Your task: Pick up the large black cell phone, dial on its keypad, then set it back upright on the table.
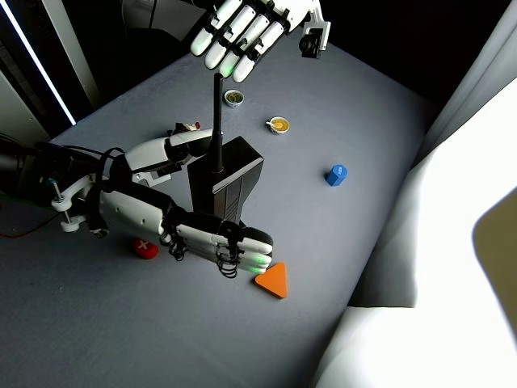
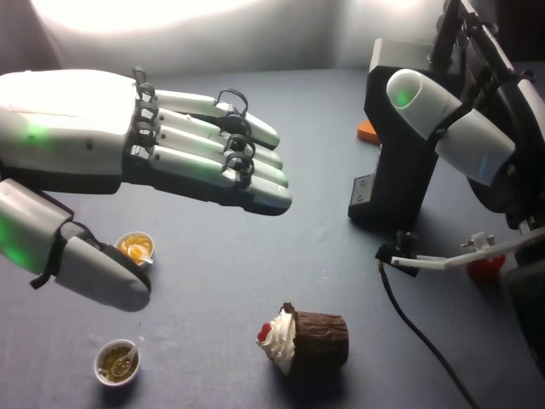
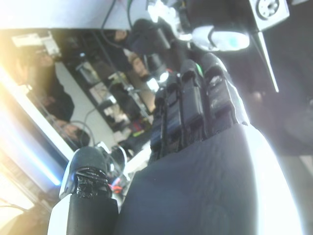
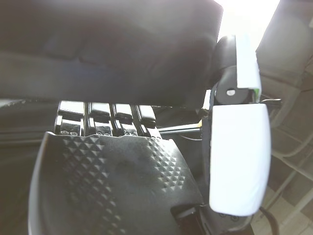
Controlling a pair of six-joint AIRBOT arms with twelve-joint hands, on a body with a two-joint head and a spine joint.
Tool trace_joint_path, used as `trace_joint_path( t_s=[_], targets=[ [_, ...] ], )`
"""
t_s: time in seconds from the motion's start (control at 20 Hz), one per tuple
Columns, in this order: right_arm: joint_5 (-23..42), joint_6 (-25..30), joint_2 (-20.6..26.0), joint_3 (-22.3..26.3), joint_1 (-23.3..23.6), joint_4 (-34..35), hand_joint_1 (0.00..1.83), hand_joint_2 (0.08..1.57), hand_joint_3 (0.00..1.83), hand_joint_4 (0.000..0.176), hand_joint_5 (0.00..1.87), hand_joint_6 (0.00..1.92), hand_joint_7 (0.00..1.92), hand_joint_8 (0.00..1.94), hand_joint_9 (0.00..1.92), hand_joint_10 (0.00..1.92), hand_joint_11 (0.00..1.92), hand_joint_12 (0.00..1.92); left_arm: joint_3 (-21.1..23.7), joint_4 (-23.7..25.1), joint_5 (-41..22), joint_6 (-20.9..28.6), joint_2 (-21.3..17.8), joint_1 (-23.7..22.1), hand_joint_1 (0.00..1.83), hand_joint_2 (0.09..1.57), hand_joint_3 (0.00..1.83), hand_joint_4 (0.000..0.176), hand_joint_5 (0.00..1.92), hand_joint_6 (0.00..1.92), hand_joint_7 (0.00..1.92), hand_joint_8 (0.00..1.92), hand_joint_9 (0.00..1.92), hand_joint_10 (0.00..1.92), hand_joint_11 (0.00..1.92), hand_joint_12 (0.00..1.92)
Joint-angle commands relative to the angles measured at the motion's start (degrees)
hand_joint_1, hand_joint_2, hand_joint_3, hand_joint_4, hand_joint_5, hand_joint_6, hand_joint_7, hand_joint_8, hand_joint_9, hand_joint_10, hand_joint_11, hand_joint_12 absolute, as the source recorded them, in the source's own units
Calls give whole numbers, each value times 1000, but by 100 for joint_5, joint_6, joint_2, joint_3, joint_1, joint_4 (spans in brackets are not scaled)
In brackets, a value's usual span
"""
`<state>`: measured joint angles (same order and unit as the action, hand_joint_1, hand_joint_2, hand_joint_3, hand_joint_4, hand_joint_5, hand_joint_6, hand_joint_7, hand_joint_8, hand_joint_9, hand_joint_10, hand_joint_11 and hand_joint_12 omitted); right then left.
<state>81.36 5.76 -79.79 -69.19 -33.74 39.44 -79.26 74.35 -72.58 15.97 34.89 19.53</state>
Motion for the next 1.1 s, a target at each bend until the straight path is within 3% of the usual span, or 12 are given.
trace_joint_path(
  t_s=[0.0,0.1,0.15,0.2,0.35,0.6,0.8,0.95,1.05],
  targets=[
    [647,81,39,-34,37,-265,934,940,1,0,66,2,14,1,3,1,12,13,7,-552,-343,35,2,-114,0,1231,1,0,164,0,229,2,198,3,0,316],
    [647,90,27,-43,38,-265,952,940,1,0,78,6,28,7,26,10,49,33,6,-552,-338,44,14,-111,0,1234,1,0,173,3,241,5,201,4,0,327],
    [645,95,22,-49,44,-266,972,932,3,0,107,3,59,2,52,4,9,278,6,-546,-338,45,18,-109,0,1233,1,0,173,2,236,2,202,4,0,331],
    [644,100,19,-52,50,-266,987,932,3,0,145,9,90,7,73,6,1,385,6,-540,-338,50,20,-108,0,1231,0,0,167,0,226,0,199,2,0,332],
    [640,108,-2,-66,95,-266,1041,982,11,0,184,6,145,10,119,12,0,549,7,-531,-335,55,25,-108,0,1226,0,0,184,3,233,1,209,1,0,399],
    [640,129,-49,-48,122,-312,1046,1007,11,0,174,4,154,6,150,14,0,661,8,-530,-334,69,29,-106,0,1226,0,0,168,2,212,2,200,2,0,409],
    [641,130,-69,-31,133,-329,1090,1073,14,0,272,8,249,11,241,14,0,759,8,-528,-332,79,29,-103,0,1229,1,0,171,1,219,1,216,1,0,447],
    [643,130,-69,-17,132,-329,1143,1095,6,0,406,22,478,40,478,74,30,1135,8,-527,-329,80,29,-103,7,1228,0,0,192,3,240,3,225,2,0,506],
    [643,130,-69,-8,132,-329,1187,1134,4,0,493,16,619,31,646,107,161,1199,8,-527,-331,83,29,-103,2,1228,0,0,203,3,249,2,243,5,0,573]
  ],
)
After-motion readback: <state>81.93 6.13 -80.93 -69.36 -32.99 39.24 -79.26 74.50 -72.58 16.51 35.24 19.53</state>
